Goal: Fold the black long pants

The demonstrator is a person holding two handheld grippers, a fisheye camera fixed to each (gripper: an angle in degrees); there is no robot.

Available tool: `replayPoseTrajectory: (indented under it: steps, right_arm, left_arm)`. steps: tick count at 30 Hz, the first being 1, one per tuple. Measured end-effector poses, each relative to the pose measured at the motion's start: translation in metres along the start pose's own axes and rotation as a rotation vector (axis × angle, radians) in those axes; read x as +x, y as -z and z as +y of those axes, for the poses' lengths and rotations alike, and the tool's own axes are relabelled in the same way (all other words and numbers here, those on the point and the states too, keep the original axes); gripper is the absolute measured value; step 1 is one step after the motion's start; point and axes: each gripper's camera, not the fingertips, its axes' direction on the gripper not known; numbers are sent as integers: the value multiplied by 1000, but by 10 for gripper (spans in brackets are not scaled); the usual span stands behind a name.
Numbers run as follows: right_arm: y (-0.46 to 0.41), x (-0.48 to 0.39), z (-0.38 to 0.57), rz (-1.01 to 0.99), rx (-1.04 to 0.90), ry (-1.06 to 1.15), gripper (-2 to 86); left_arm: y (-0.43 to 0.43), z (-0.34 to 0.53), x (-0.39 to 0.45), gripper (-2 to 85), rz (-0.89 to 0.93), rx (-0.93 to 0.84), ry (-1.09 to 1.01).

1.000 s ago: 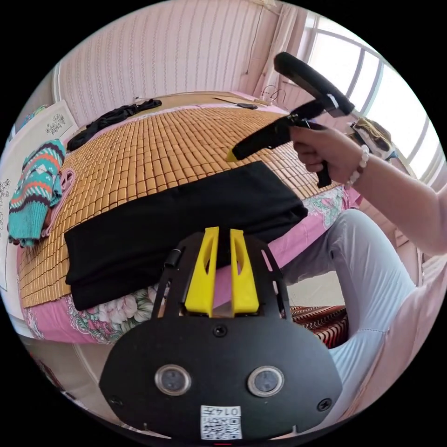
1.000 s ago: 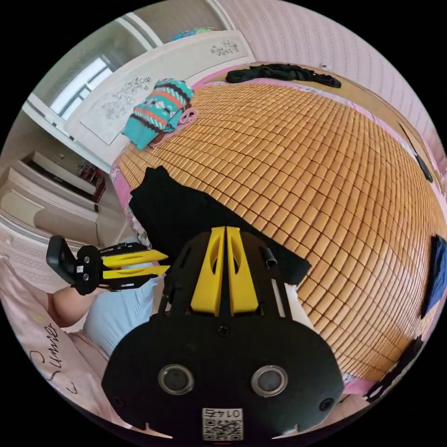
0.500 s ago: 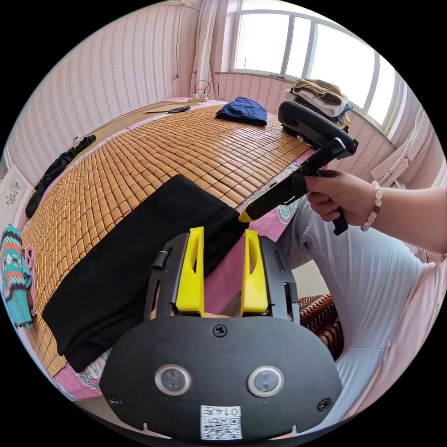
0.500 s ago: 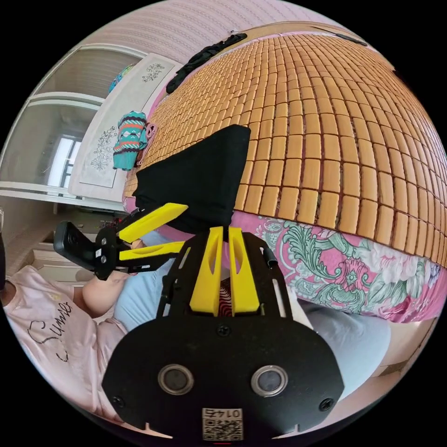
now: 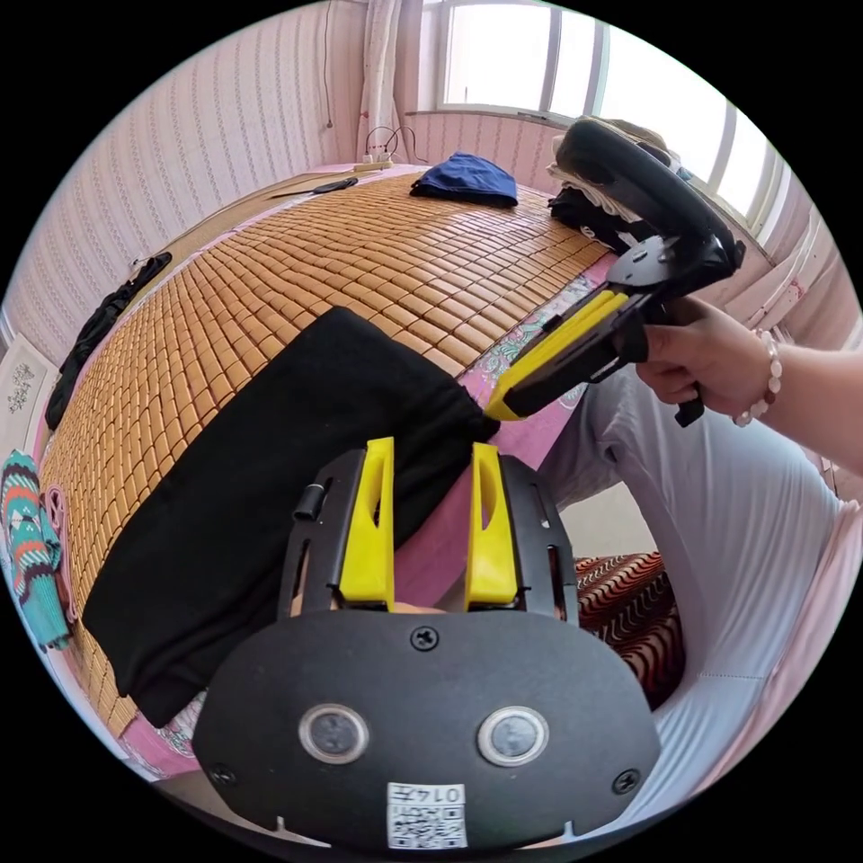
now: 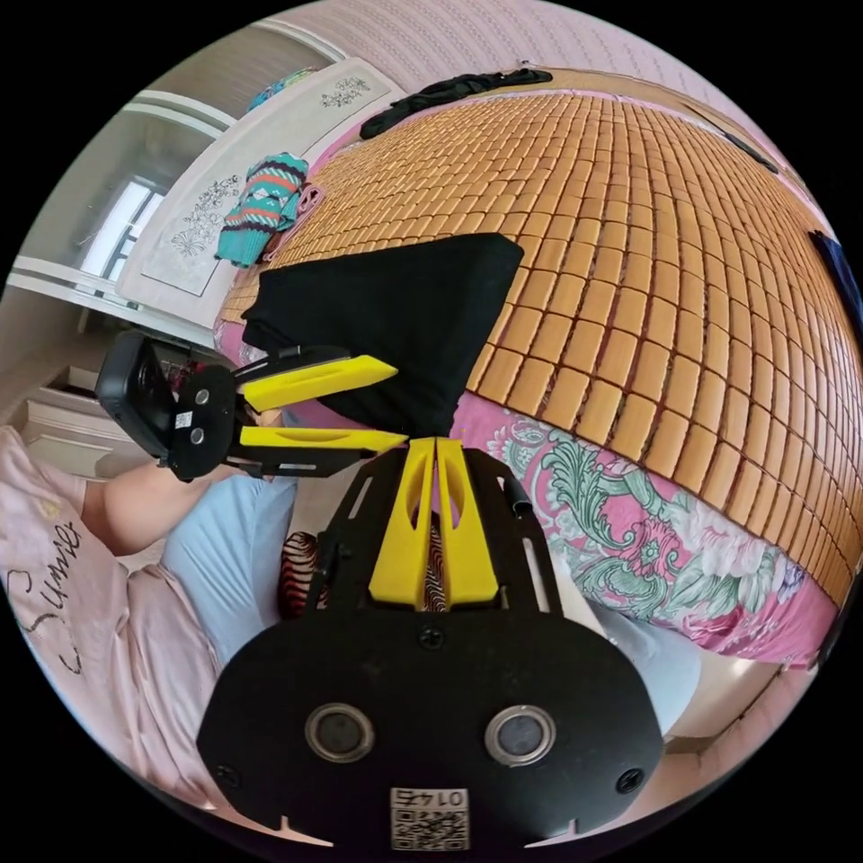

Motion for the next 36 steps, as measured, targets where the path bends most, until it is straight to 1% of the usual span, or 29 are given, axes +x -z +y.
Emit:
replayPoseTrajectory:
  steps: [4,6,8,10,12,15,17,19,22,23,25,27,28,33,34,36]
  right_arm:
    - [-7,13,16,9,-34,-20,-2]
    - [-3,19,21,1,5,-29,-2]
    - [3,26,22,6,90,-40,-1]
    - [-3,31,17,-13,100,-39,0]
    - [-17,36,12,-43,50,-29,-1]
    - [-22,41,21,-27,26,-16,-2]
    - [-33,47,34,-1,-63,0,-2]
    - [-37,55,46,-17,-83,-16,0]
    - [-23,66,52,-34,43,-50,7]
    - [-21,71,50,-53,85,-65,15]
    - [-27,82,44,-101,107,-90,36]
    - [-46,92,39,-144,53,-109,47]
    - [-48,96,41,-142,76,-118,42]
    - [-47,110,51,-297,73,-99,19]
    - [-43,110,52,-353,87,-89,17]
    - [-37,107,51,-411,110,-24,16]
  left_arm:
    - [-2,3,6,125,-10,16,6]
    - [-2,4,8,125,-15,19,5]
    - [-2,4,10,125,-14,17,9]
    - [-2,4,11,124,-11,14,15]
    - [-3,4,12,124,-10,10,20]
    - [-3,5,13,122,-6,10,26]
    - [-4,6,11,119,3,15,43]
    - [-4,8,10,117,9,22,49]
    - [-3,11,12,119,13,32,36]
    - [-3,11,13,121,13,30,26]
    - [-1,11,15,127,19,20,6]
    - [2,10,17,132,26,9,-18]
    - [5,10,18,133,27,9,-34]
    - [9,9,27,132,26,40,-82]
    - [7,8,31,128,7,34,-99]
    - [8,7,35,87,-67,38,-91]
